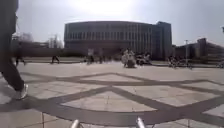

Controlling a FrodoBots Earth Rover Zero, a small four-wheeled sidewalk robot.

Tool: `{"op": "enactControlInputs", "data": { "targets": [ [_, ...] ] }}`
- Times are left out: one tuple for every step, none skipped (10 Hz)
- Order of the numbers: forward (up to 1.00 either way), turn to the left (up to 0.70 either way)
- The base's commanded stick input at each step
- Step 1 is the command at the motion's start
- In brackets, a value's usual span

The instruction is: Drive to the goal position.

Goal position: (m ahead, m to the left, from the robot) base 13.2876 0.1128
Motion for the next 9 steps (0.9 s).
{"op": "enactControlInputs", "data": {
  "targets": [
    [0.85, 0.01],
    [0.85, 0.01],
    [0.85, 0.01],
    [0.85, 0.01],
    [0.85, 0.01],
    [0.85, 0.0],
    [0.85, -0.02],
    [0.85, -0.05],
    [0.85, -0.23]
  ]
}}
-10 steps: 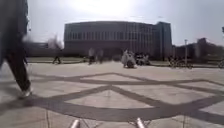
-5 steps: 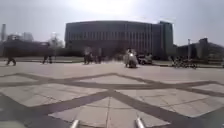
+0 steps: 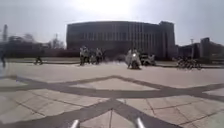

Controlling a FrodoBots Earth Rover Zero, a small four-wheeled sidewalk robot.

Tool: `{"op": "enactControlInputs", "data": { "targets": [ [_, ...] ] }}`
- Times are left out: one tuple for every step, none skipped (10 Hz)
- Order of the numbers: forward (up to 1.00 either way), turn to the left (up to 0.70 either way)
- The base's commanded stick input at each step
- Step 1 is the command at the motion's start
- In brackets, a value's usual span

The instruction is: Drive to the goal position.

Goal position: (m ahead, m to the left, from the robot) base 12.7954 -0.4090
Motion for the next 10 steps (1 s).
{"op": "enactControlInputs", "data": {
  "targets": [
    [0.85, -0.19],
    [0.85, -0.15],
    [0.85, -0.11],
    [0.85, -0.07],
    [0.85, -0.03],
    [0.85, 0.01],
    [0.85, 0.01],
    [0.85, 0.01],
    [0.85, 0.01],
    [0.85, 0.01]
  ]
}}
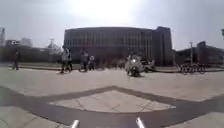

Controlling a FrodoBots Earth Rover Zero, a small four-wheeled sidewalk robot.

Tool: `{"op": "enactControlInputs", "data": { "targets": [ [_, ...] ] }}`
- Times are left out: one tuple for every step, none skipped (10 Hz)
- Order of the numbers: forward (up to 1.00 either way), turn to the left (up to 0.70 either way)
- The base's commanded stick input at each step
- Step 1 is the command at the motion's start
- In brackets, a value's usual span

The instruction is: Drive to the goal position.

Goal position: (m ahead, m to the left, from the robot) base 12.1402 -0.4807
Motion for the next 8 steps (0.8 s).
{"op": "enactControlInputs", "data": {
  "targets": [
    [0.85, -0.03],
    [0.85, -0.07],
    [0.85, -0.11],
    [0.85, -0.15],
    [0.85, -0.2],
    [0.85, -0.19],
    [0.85, -0.13],
    [0.85, -0.05]
  ]
}}
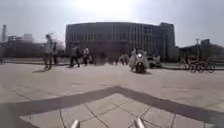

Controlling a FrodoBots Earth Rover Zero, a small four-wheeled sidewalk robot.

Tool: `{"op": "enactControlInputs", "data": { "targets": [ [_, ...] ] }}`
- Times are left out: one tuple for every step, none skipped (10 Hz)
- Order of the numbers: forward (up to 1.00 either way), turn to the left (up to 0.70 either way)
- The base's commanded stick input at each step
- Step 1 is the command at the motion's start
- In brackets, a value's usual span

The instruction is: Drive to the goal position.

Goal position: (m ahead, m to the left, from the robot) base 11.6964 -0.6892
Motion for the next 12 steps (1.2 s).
{"op": "enactControlInputs", "data": {
  "targets": [
    [0.85, 0.01],
    [0.85, 0.01],
    [0.85, -0.01],
    [0.85, -0.04],
    [0.85, -0.07],
    [0.85, -0.1],
    [0.85, -0.14],
    [0.85, -0.2],
    [0.85, -0.23],
    [0.85, -0.23],
    [0.85, -0.22],
    [0.85, -0.16]
  ]
}}
